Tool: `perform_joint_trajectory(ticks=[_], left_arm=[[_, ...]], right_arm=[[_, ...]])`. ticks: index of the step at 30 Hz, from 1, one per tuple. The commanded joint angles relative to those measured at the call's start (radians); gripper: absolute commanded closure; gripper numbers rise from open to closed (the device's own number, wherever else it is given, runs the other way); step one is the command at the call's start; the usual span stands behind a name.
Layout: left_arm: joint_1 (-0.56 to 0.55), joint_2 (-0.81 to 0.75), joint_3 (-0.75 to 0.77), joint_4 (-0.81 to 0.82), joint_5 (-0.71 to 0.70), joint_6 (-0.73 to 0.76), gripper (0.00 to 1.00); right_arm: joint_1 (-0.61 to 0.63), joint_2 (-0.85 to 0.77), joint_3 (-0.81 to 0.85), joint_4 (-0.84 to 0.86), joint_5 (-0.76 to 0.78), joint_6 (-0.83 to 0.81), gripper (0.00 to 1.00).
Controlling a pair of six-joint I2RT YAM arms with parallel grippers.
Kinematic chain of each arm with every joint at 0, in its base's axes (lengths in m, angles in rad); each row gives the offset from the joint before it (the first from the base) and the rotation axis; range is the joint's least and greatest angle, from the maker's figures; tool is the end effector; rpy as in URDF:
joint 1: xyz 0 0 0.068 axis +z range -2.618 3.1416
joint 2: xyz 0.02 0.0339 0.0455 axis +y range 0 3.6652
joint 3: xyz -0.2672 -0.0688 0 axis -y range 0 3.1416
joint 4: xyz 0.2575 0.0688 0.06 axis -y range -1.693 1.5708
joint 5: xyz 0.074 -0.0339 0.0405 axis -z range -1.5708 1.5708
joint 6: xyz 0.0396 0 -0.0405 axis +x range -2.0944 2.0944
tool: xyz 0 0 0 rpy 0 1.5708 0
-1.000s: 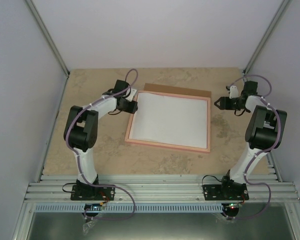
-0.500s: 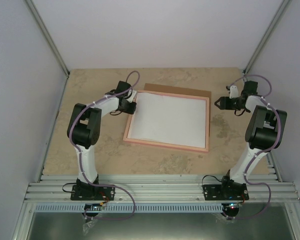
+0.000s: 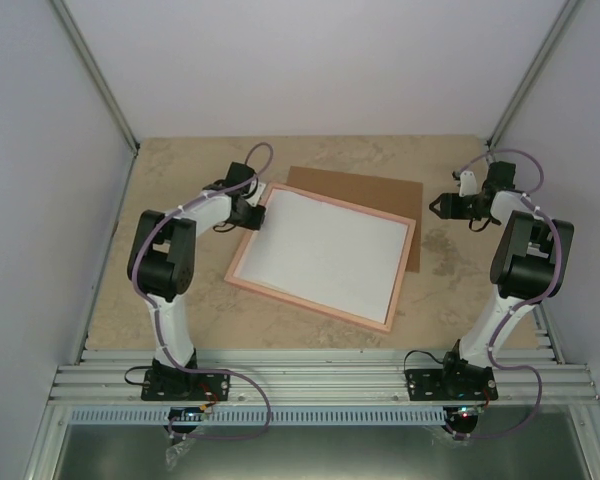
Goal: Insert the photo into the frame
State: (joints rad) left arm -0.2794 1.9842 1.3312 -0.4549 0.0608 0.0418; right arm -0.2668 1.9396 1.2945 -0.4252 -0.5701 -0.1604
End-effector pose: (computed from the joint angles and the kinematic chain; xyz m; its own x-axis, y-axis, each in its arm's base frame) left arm 0.4021 -0.1179 0.1478 -0.8467 0.2863 -0.4484 0.3370 0.9408 -0.0357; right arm 0.4008 -0.0874 0.1617 -0.8310 0.0877 -0.5493 -0.1627 0.9060 0.3908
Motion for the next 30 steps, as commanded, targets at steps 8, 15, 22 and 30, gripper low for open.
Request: perform_joint_trajectory(ticks=[8, 15, 22, 30], left_arm=[[0.151, -0.097, -0.08, -0.013, -0.054, 0.085, 0.94], [0.232, -0.155, -0.121, -0.043, -0.024, 0.179, 0.75], [0.235, -0.169, 0.082, -0.079, 0.107, 0.17, 0.29], [0.181, 0.11, 0.455, -0.101, 0.383, -0.008, 0.26]], right_arm=[[0.029, 0.066, 0.025, 0.025, 0.001, 0.027, 0.46], [0.029, 0.086, 0.047, 0.003, -0.02, 0.032, 0.45], [0.019, 0.106, 0.055, -0.006, -0.108, 0.081, 0.41], [0.018, 0.136, 0.045, 0.017, -0.171, 0.233, 0.3]])
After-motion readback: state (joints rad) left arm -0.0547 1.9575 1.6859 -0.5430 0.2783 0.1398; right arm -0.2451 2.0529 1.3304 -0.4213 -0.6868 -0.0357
